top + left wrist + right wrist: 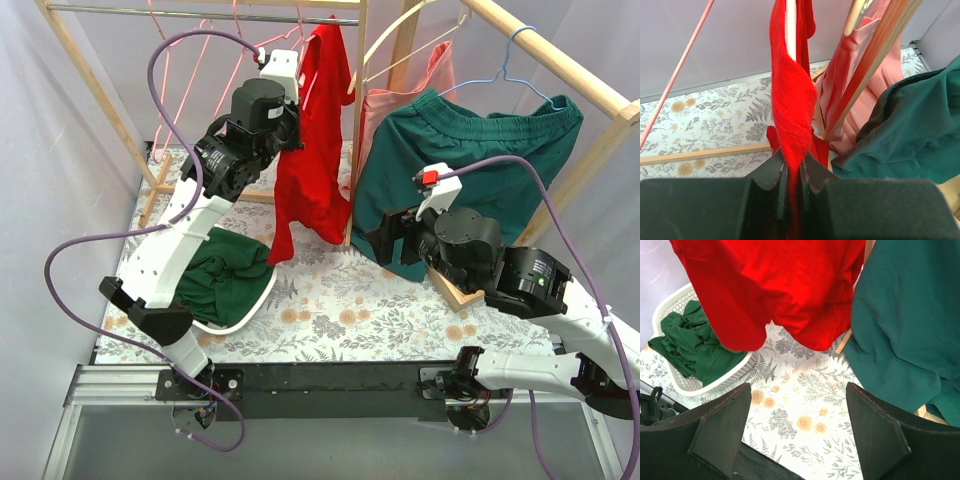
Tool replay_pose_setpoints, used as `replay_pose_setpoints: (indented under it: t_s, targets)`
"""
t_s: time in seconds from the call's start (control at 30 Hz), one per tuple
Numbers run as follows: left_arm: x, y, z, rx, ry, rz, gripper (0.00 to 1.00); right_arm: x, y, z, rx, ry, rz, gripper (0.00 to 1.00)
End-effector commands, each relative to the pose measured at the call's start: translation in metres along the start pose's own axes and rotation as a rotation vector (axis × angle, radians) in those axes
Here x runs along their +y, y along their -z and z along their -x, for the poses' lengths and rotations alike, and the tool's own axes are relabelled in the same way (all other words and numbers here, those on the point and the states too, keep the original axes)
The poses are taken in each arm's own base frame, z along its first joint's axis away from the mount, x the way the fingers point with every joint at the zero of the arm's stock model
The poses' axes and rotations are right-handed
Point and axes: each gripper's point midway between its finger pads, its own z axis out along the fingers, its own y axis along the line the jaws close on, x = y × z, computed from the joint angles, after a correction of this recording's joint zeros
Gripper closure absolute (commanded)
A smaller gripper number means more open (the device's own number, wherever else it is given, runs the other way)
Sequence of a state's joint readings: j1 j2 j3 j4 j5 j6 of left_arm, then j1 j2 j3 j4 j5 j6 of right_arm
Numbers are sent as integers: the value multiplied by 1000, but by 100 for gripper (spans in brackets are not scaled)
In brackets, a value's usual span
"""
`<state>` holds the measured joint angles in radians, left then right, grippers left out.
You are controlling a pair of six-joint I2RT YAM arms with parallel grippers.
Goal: Place the t-shirt on the hanger
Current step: Place the hanger at the clothesline, then reset both arms
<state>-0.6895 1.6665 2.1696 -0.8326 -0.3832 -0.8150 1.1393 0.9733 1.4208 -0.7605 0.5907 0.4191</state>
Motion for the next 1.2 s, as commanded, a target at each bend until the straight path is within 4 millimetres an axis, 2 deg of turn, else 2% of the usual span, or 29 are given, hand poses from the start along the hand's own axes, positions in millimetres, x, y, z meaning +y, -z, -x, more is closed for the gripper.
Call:
replay_pose_setpoints:
  t_s: [0.0,0.07,0.1,0.2,0.23,0.27,0.3,0.37,0.4,0.47,0.5,0.57,0.63,0.7,0.73,0.9,0.93,1.0,1.03,1.07,1.17]
  targets:
    - [-3,15,30,-80,47,-59,100,2,2,3,-25,-32,15,16]
    - [-10,11,15,-29,34,-97,100,1,2,1,-23,-37,14,16]
    - [-13,10,8,-7,29,-111,96,2,2,1,-21,-39,15,16]
    - [-15,15,-8,49,26,-134,77,3,2,-1,-18,-45,20,16]
    - [-14,17,-10,56,44,-131,43,3,2,-1,-18,-47,24,16]
    - [-11,29,-4,36,60,-133,24,4,2,-1,-17,-48,25,15]
    - [-9,32,-9,42,64,-130,3,4,1,-2,-16,-48,28,15]
    - [-4,44,-1,4,99,-126,2,5,0,-4,-14,-48,29,15]
    - [1,57,7,-28,117,-124,2,5,-1,-5,-11,-46,29,15]
    - [-1,71,18,-56,131,-160,2,6,-3,-6,-7,-43,31,14]
    - [-1,86,33,-93,146,-186,2,6,-3,-6,-8,-45,31,14]
    - [-7,99,41,-103,161,-235,2,6,-6,-9,-5,-42,23,13]
    - [-3,111,48,-116,182,-237,2,6,-9,-11,-2,-37,17,13]
    - [-1,119,47,-114,200,-241,2,5,-13,-18,12,-31,12,13]
    - [-2,124,41,-101,194,-258,2,5,-14,-21,17,-32,11,13]
    - [-51,137,17,30,158,-541,2,-1,-23,-47,54,-57,-20,12]
    - [-57,136,13,49,163,-562,2,-8,-25,-59,69,-54,-48,12]
    - [-82,134,0,102,156,-621,2,-15,-26,-74,84,-83,-73,12]
    - [-94,134,-5,112,139,-638,2,-23,-26,-90,105,-86,-95,12]
    - [-120,137,-20,150,103,-674,2,-26,-25,-98,114,-100,-103,12]
    - [-137,121,-44,212,96,-639,2,-38,-22,-129,157,-149,-127,12]
